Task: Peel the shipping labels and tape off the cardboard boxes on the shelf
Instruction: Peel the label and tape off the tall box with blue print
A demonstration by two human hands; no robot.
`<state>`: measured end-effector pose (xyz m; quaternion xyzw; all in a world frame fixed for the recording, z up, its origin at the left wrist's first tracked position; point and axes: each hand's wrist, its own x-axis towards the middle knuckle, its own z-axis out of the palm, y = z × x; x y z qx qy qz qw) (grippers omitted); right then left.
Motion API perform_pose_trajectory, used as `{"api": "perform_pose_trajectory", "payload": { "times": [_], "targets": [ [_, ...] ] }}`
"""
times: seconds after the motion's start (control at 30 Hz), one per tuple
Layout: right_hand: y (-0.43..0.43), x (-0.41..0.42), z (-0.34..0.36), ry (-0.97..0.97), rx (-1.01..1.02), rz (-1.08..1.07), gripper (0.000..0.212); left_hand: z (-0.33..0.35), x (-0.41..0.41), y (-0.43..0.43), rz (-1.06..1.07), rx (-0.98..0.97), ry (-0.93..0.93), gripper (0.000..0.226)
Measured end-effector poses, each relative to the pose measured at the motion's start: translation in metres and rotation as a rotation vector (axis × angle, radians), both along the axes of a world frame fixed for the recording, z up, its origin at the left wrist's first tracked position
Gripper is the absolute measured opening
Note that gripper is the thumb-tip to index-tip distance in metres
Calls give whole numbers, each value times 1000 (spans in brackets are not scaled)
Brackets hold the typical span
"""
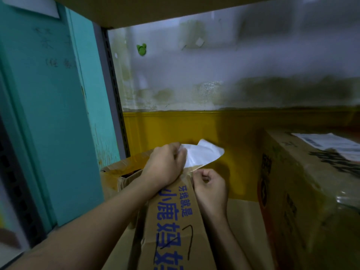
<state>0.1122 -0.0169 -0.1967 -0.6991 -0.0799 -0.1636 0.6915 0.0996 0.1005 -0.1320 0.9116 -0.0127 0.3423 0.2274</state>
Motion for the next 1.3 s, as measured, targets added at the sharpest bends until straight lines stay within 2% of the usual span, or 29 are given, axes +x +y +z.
{"api": "perform_pose_trajectory", "payload": {
  "times": [0.13,0.2,0.3,0.37,0.47,0.53,0.63,0.8,0.93,1.0,1.1,1.17,1.23,1.3],
  "targets": [
    [-5,-2,-1,22,66,49,14,-2,1,-3,-32,59,33,33],
    [-6,-4,-1,67,122,107,12,-3,0,1,-49,-40,34,29],
    [-7,-7,3,130,245,230,16,-3,-6,5,-137,-316,80,32],
    [-10,-9,6,101,196,263,28,-2,-8,4,-196,-425,134,41],
    [-10,-9,7,67,146,246,37,-1,-9,3,-227,-458,196,42],
    [-10,-8,7,70,163,259,34,-2,-9,6,-220,-480,227,45],
    [-9,-8,7,83,216,306,19,-4,-7,8,-207,-507,254,49],
    [-10,-7,2,49,224,259,12,-2,-7,3,-185,-414,207,30],
    [-8,-7,0,18,207,235,13,-3,-8,6,-204,-565,164,15],
    [-7,-7,0,-2,197,201,12,-2,-7,8,-118,-481,99,18],
    [-5,-8,0,-17,251,168,13,4,-11,7,41,-110,-81,33],
    [-5,-8,1,-46,301,162,26,12,-16,1,-13,66,-148,27],
    [-6,-9,2,-111,293,164,28,18,-20,-7,-125,119,-56,19],
    [-8,-10,1,-159,249,163,29,22,-24,-16,-185,103,93,26]
  ]
}}
